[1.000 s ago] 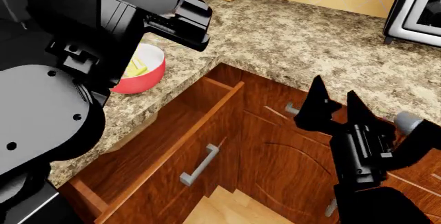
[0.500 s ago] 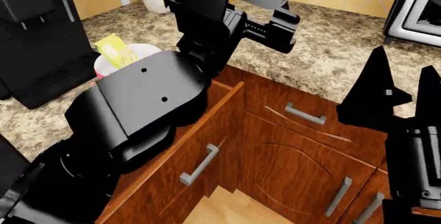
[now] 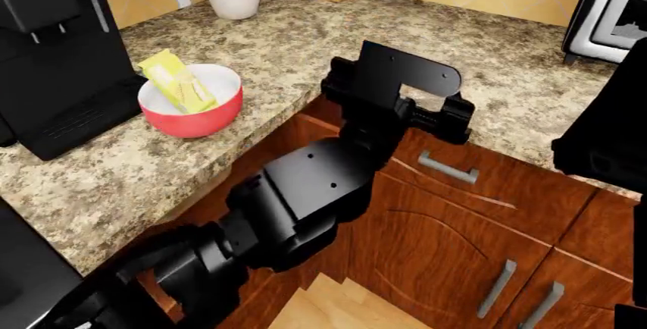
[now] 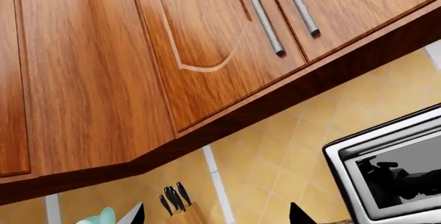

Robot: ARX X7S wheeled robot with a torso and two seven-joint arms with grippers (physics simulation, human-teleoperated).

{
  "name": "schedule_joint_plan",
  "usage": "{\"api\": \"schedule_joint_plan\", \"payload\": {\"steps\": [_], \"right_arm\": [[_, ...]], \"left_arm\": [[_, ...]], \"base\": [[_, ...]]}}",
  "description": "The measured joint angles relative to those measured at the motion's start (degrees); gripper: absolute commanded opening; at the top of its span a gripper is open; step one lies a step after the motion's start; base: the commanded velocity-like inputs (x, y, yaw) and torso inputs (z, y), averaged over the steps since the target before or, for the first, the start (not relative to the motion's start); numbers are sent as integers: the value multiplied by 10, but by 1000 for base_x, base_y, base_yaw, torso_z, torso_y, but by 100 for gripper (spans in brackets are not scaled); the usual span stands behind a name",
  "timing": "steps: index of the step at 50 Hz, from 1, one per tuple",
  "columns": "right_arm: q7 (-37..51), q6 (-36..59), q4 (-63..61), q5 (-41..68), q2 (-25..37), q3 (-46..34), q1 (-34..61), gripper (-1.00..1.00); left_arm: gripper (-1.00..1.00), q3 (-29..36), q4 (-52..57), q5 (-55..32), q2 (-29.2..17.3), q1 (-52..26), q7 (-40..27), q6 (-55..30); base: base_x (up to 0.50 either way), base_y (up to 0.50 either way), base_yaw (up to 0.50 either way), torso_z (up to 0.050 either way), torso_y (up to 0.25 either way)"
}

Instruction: Place the bar in the bowl and close the drawer.

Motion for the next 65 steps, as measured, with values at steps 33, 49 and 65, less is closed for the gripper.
{"api": "schedule_joint_plan", "payload": {"steps": [33,49,65], "right_arm": [[-17,15,6,4,-14,2,-3,100],[-25,26,14,8,-27,4,-1,100],[-29,32,11,9,-29,6,-4,100]], "left_arm": [[100,269,-96,-43,10,46,-64,96],[100,279,-97,63,10,84,-74,9],[100,280,-120,147,10,114,-80,-73]], "base": [[0,0,0,0,0],[0,0,0,0,0],[0,0,0,0,0]]}}
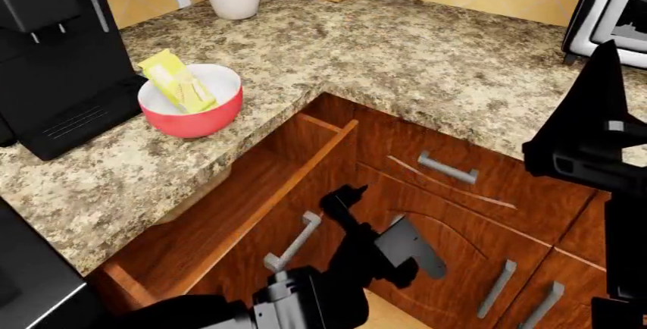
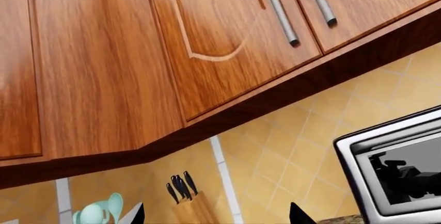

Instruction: Place the bar in the bowl and close the drawer.

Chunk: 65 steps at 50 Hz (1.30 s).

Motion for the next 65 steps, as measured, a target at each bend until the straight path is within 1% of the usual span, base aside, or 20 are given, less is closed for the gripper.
{"api": "schedule_joint_plan", "payload": {"steps": [8,15,40,65], "right_arm": [[-3,4,0,1,-3,1,0,100],[-5,9,-1,2,-6,1,1,100],[-11,23,2,4,-17,4,1,100],[-15,34,2,7,-24,7,1,100]], "left_arm": [[100,0,-18,19,0,8,-4,-27],[100,-1,-39,22,0,15,-5,-32],[100,-6,-141,-36,0,30,-14,22],[100,3,-204,-56,0,36,-3,56]], "base": [[0,0,0,0,0],[0,0,0,0,0],[0,0,0,0,0],[0,0,0,0,0]]}}
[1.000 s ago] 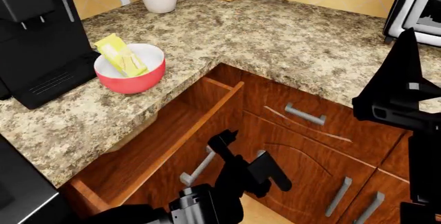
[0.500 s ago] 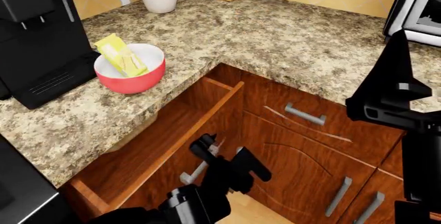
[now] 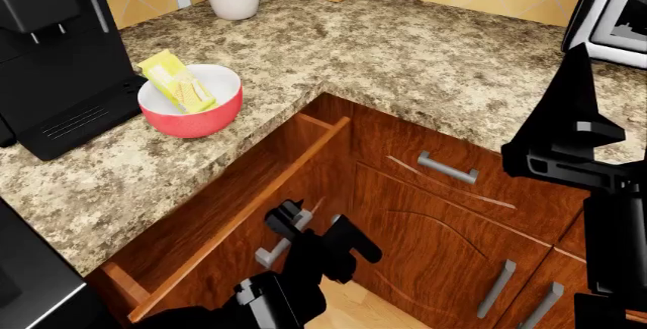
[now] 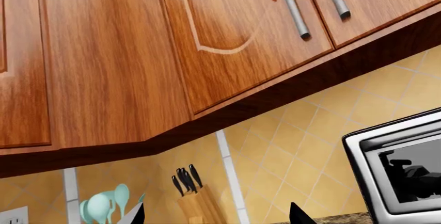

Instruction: Place the bar in the bowl and close the drawer.

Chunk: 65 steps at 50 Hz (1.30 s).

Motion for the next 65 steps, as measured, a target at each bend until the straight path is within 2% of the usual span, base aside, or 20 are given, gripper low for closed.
{"api": "schedule_joint_plan", "payload": {"steps": [24,44,65], "right_arm": [[-6,15,-1,3,-11,3,4,100],[-7,17,-4,3,-9,7,0,100],[-12,23,-6,6,-13,9,-1,100]], "left_arm": [[100,-1,-73,2,0,5,-13,7],[100,1,-109,76,0,9,-18,-60],[100,-18,-182,114,0,10,-7,-58]], "base": [[0,0,0,0,0],[0,0,0,0,0],[0,0,0,0,0]]}}
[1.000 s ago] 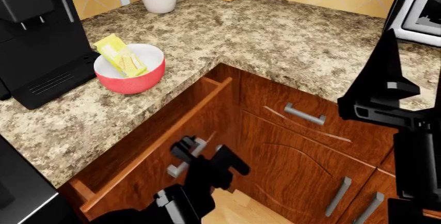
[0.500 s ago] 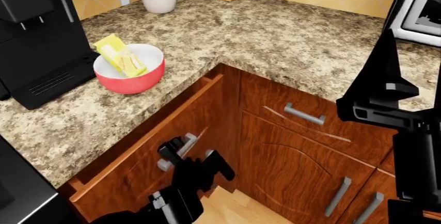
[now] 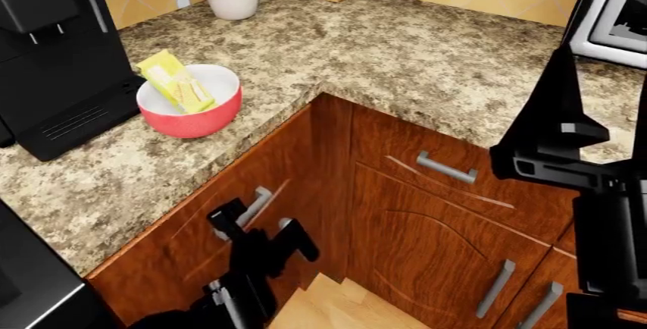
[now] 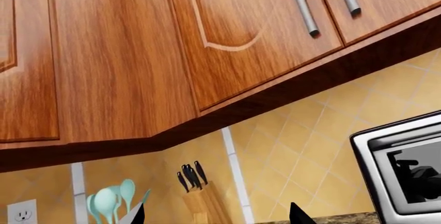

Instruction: Place the bar in the bowl and close the drawer.

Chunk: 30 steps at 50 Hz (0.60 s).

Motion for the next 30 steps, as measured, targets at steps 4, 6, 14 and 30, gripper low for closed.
{"api": "schedule_joint_plan", "payload": {"steps": [4,6,14,30], "right_arm": [[0,3,-1,0,-1,1,1,100],[0,4,-1,1,-2,1,1,100],[2,6,-3,-1,-1,4,1,100],[6,17,-8,-4,-4,8,3,100]], "left_arm": [[100,-9,-13,9,0,1,0,1],[100,-20,-18,18,0,2,0,-1],[100,-109,-31,97,0,7,9,-12],[100,-260,-37,232,-2,17,23,-33]], "base": [[0,0,0,0,0],[0,0,0,0,0],[0,0,0,0,0],[0,0,0,0,0]]}}
